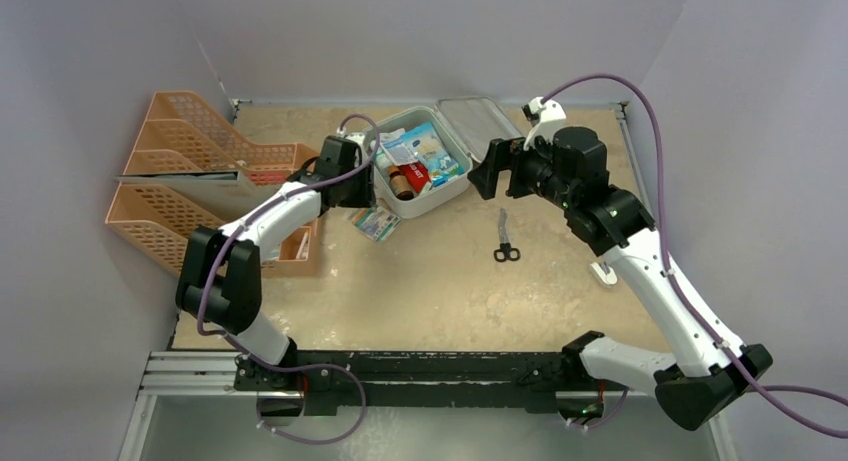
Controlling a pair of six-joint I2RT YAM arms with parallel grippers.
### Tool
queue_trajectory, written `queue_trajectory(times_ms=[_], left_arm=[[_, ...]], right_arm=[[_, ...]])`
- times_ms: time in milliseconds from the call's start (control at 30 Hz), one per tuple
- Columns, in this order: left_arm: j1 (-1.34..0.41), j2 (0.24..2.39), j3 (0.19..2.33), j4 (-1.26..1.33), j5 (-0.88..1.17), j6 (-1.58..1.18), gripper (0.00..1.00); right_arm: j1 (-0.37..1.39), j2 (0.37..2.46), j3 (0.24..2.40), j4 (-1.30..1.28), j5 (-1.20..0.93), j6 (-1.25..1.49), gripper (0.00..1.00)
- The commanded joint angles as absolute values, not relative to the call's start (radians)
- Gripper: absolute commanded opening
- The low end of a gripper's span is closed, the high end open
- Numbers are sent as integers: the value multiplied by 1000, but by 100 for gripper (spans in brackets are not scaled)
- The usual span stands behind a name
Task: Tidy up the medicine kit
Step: Adjust the medical item at the center of the board.
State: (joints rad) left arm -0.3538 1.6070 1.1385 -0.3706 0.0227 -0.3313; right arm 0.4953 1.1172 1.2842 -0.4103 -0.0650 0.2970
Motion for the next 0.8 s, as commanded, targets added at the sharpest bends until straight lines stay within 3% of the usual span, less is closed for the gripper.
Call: queue_trajectory(times_ms=[0,267,767], left_arm=[[-347,1610,1089,-267,33,-399,36],[-347,1651,1023,-200,61,-438,30],[-349,1691,952,-161,124,-486,22]], right_arm=[[492,1080,1273,-380,-54,315,99],[492,1060,1263,-400,40,343,99],[492,1048,1237,-386,17,361,99]])
